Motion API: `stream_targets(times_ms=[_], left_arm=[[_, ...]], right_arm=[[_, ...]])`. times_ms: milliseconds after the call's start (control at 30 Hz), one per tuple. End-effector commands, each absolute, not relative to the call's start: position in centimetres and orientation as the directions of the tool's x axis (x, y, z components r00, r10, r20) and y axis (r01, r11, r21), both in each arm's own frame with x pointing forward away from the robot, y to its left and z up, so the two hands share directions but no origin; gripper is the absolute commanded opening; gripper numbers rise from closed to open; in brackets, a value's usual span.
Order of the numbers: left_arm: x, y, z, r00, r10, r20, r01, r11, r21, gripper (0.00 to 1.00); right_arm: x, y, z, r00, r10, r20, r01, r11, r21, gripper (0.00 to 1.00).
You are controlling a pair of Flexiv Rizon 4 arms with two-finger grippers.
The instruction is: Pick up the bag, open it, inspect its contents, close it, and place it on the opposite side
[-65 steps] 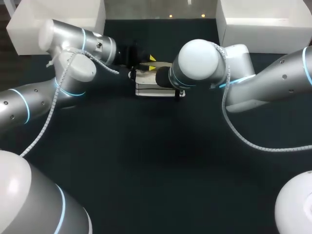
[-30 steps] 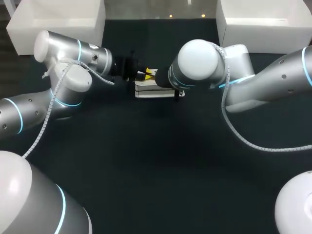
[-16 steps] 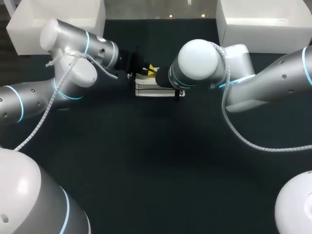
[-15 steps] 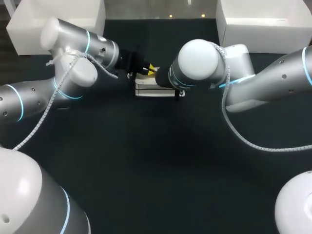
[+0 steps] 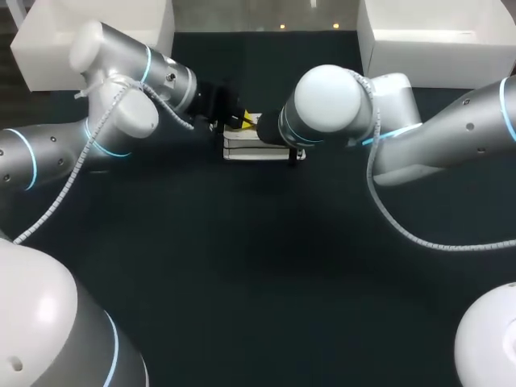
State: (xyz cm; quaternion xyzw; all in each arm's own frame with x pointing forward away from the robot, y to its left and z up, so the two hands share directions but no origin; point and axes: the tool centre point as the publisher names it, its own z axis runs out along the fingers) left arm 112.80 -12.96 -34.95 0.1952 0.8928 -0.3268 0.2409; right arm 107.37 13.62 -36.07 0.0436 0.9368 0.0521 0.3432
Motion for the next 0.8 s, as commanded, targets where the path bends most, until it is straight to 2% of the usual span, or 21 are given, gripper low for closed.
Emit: stream_targets(times_ms=[33,400,433,467,533,633,700,733,800], left_arm=[[113.2,-12.9,-35.8,-0.804,0.18,-0.567,0.51,0.699,-0.502,0.0],[111.5,-14.1,-34.7,-0.781,0.207,-0.59,0.554,0.667,-0.499,0.0],[111.6,-14.0,-34.8,-0.78,0.207,-0.59,0.554,0.668,-0.498,0.03],[111.8,-13.9,-34.8,-0.782,0.202,-0.59,0.549,0.672,-0.497,0.21],[112.1,-13.7,-34.7,-0.786,0.187,-0.59,0.539,0.676,-0.503,0.4],[112.2,-13.7,-34.2,-0.782,0.177,-0.598,0.538,0.676,-0.503,0.36],[112.1,-13.9,-33.9,-0.778,0.178,-0.603,0.542,0.676,-0.499,0.17],[112.1,-14.1,-33.9,-0.775,0.181,-0.605,0.544,0.679,-0.493,0.01],[112.0,-14.4,-34.1,-0.773,0.188,-0.606,0.545,0.686,-0.483,0.0]], right_arm=[[107.4,13.6,-36.2,-0.758,0.119,-0.641,0.046,0.991,0.129,0.0],[107.4,13.6,-36.2,-0.758,0.119,-0.641,0.046,0.991,0.129,0.0],[107.4,13.6,-36.2,-0.758,0.119,-0.641,0.046,0.991,0.129,0.0],[107.4,13.6,-36.2,-0.758,0.119,-0.641,0.046,0.991,0.129,0.0],[107.4,13.6,-36.2,-0.758,0.119,-0.641,0.046,0.991,0.129,0.0],[107.4,13.6,-36.2,-0.758,0.119,-0.641,0.046,0.991,0.129,0.0],[107.4,13.6,-36.2,-0.758,0.119,-0.641,0.046,0.991,0.129,0.0],[107.4,13.6,-36.2,-0.758,0.119,-0.641,0.046,0.991,0.129,0.0],[107.4,13.6,-36.2,-0.758,0.119,-0.641,0.046,0.991,0.129,0.0]])
